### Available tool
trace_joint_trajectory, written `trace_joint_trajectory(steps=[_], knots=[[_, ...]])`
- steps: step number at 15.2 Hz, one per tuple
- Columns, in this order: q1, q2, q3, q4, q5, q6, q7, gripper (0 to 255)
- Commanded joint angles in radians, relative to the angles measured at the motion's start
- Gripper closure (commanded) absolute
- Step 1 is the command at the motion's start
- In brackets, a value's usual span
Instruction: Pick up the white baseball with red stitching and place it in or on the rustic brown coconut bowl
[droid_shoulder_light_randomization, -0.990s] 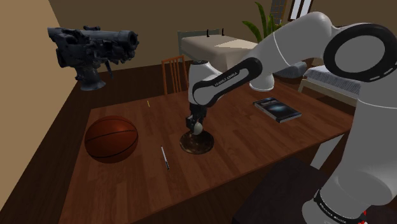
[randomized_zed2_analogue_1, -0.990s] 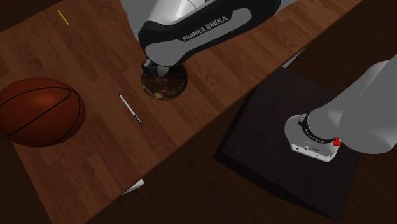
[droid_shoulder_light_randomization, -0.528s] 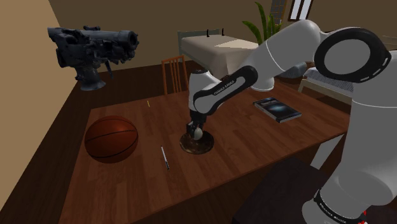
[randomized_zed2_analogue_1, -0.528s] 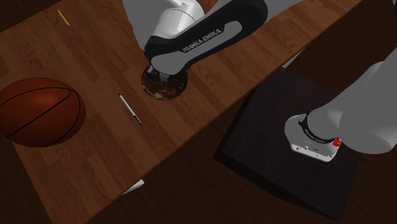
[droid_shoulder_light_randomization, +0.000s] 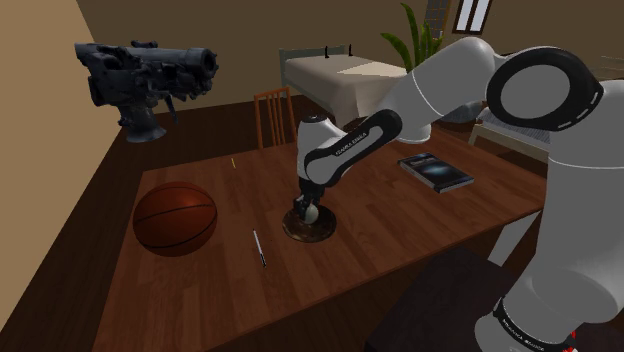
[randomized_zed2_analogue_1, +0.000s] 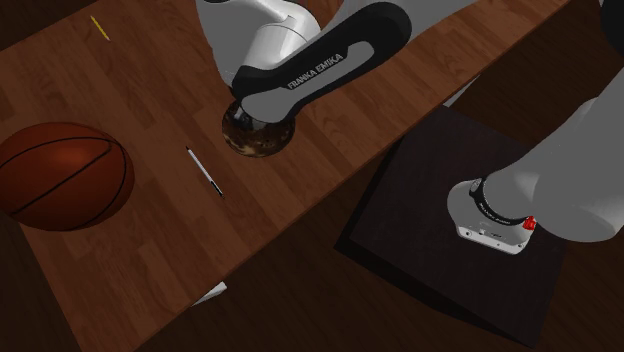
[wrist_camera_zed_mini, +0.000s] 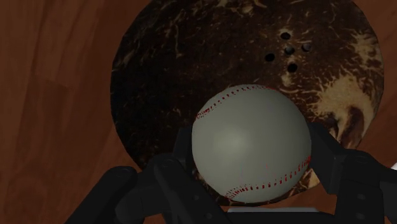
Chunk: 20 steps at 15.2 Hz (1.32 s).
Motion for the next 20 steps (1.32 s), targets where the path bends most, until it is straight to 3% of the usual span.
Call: trace_joint_trajectory(steps=[1,2,3,8,12,20], knots=[[0.0,0.0,0.0,0.0,0.0,0.0,0.0,255],[0.0,0.0,0.0,0.0,0.0,0.0,0.0,255],[0.0,0.0,0.0,0.0,0.0,0.0,0.0,0],[0.0,0.0,0.0,0.0,0.0,0.0,0.0,0],[-0.014,-0.087,0.015,0.019,0.036,-0.102,-0.024,0],[-0.014,-0.087,0.015,0.019,0.036,-0.102,-0.024,0]])
